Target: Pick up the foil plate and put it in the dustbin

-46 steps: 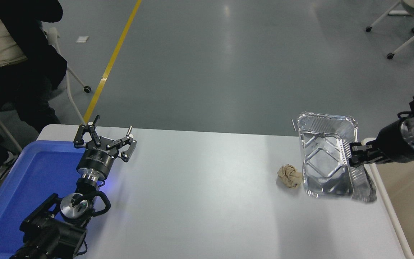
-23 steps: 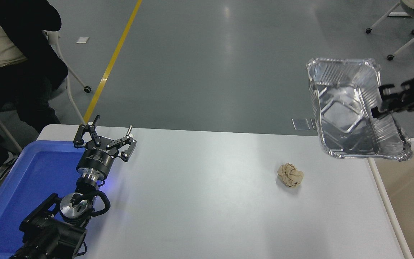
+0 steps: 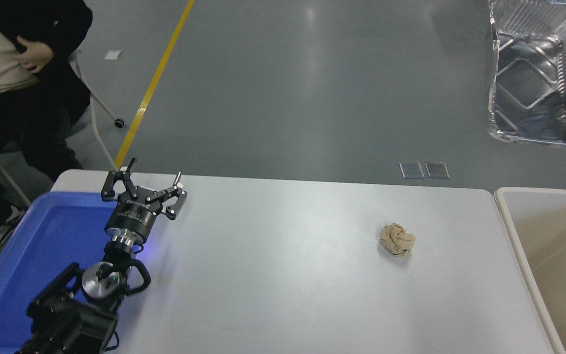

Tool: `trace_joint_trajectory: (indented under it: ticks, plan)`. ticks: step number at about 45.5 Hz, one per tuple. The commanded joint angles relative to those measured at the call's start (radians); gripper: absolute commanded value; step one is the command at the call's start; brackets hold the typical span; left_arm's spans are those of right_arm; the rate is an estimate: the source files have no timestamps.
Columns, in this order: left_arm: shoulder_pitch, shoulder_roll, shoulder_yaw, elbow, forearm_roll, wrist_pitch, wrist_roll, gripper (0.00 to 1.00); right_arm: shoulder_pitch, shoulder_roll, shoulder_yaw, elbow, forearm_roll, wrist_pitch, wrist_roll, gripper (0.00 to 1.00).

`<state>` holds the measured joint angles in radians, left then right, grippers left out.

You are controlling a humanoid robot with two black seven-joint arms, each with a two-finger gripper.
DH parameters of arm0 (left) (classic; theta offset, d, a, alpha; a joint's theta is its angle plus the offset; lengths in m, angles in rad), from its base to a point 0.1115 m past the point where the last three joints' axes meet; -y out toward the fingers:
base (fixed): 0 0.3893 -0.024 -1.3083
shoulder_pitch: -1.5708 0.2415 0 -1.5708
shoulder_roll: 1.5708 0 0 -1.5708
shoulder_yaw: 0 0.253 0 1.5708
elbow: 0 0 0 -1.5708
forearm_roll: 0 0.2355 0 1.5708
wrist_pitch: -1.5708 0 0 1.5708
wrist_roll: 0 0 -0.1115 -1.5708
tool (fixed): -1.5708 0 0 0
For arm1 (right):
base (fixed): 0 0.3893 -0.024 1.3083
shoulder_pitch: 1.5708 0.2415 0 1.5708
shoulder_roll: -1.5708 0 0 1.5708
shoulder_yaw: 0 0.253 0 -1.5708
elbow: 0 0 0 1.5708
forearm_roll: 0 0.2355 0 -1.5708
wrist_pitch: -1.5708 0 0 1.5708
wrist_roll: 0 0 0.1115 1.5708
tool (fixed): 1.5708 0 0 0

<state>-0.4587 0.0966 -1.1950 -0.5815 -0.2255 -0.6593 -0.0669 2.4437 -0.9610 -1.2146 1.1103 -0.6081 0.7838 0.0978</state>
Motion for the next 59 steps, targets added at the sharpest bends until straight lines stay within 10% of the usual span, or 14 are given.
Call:
trace_joint_trajectory:
  ticks: [1,13,30,48,59]
  plan:
    - [0.000,0.000,-0.002,0.000,0.000,0.000,-0.001,0.99,-0.245,-0.200,0.133,-0.234,-0.016,0.002,-0.001,0.00]
    - [0.000,0.000,0.000,0.000,0.000,0.000,-0.001,0.99,-0.650,-0.282,0.259,-0.247,0.207,-0.343,-0.001,0.00]
    - [0.000,0.000,0.000,0.000,0.000,0.000,-0.001,0.99,-1.280,-0.072,0.575,-0.401,0.752,-0.666,-0.001,0.00]
    - [0.000,0.000,-0.002,0.000,0.000,0.001,-0.001,0.99,-1.828,0.409,1.156,-1.156,0.777,-0.686,-0.044,0.00]
    - [0.000,0.000,-0.002,0.000,0.000,0.000,-0.001,0.99,-1.862,0.487,1.262,-1.190,0.778,-0.773,-0.046,0.00]
